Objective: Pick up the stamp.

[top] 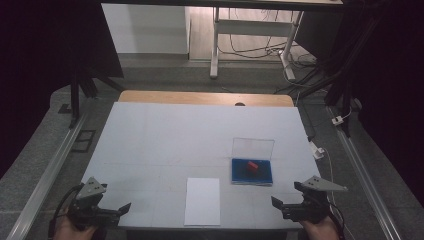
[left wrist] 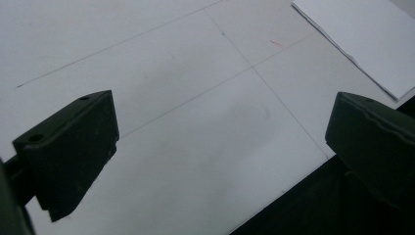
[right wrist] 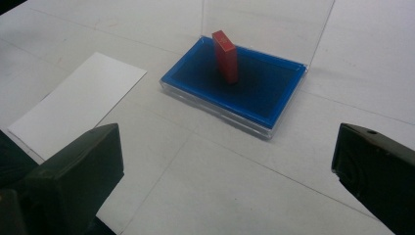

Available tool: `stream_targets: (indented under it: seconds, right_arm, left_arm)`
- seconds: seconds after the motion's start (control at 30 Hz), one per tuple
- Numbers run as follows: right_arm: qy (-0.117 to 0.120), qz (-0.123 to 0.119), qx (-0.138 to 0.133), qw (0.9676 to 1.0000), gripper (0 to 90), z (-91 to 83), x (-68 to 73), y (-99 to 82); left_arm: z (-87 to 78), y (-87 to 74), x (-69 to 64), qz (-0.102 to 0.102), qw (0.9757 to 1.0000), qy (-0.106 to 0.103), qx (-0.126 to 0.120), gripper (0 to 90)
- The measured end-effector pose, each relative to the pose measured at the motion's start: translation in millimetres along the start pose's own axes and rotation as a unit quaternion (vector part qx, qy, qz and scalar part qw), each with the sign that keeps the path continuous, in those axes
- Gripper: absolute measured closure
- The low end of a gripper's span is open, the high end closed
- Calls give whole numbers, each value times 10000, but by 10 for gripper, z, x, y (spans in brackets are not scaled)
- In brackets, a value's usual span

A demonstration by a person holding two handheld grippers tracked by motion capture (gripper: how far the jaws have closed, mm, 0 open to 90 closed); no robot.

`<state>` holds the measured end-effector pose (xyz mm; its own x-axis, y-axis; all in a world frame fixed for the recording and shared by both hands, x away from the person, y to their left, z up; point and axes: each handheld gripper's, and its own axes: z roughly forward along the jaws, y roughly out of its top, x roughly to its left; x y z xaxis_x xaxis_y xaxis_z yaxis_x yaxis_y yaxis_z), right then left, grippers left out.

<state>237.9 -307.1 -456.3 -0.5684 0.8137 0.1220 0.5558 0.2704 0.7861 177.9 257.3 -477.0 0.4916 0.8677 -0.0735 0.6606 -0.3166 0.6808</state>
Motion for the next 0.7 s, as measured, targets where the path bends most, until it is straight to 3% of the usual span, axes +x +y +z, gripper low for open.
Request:
stream_targets:
  seconds: [0.33, 0.7]
  right_arm:
    - [144, 9, 67, 9999, 0, 19, -9, 9]
    - [194, 3, 101, 9998, 0, 28, -12, 19]
  left_arm:
    - [-10, -11, 20, -93, 9999, -69, -16, 0]
    - [-11, -20, 18, -60, 9999, -148, 20, 0]
